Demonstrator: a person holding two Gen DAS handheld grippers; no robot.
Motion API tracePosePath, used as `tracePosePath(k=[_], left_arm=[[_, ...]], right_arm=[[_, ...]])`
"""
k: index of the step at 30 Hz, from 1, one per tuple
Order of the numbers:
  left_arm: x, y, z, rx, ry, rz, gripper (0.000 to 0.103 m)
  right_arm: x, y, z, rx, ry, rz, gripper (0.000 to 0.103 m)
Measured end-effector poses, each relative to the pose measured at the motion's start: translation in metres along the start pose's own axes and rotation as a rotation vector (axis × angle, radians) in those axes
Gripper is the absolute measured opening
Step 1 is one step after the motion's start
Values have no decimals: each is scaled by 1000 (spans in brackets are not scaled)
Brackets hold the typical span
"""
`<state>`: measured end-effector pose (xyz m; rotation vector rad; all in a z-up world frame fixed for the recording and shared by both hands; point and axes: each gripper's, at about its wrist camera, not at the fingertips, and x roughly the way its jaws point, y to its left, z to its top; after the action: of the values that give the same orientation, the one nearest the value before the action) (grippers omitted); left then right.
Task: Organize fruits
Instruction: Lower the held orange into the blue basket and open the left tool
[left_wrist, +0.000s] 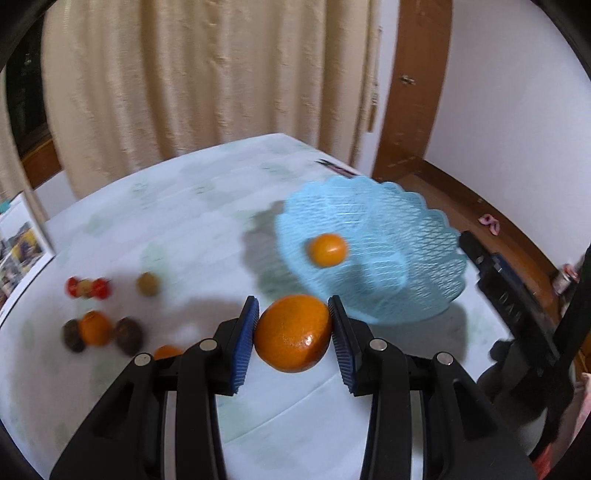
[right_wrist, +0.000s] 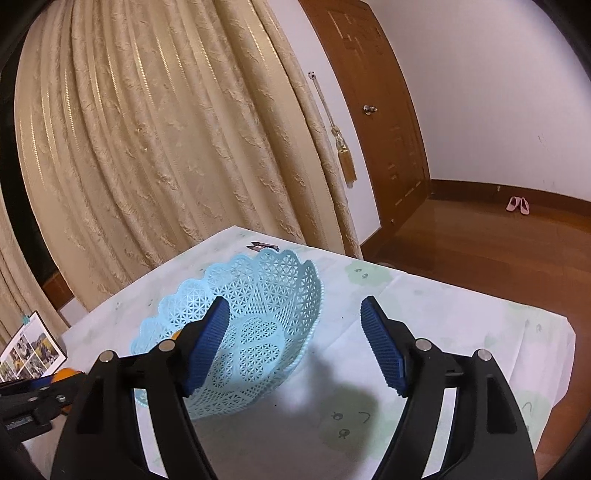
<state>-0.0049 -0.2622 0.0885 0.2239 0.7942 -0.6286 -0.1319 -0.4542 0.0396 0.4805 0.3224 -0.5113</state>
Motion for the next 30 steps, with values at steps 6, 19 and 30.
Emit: tracePosePath(k=[6, 19, 30], left_arm=[[27, -28, 13, 40, 29, -47, 39], [17, -29, 23, 20, -56, -55, 81], [-23, 30, 26, -76, -150, 67, 94]], right_arm=[[1, -2, 0, 18, 4, 2, 75], [2, -4, 0, 41, -6, -17, 77], [0, -2, 0, 35, -16, -40, 77]])
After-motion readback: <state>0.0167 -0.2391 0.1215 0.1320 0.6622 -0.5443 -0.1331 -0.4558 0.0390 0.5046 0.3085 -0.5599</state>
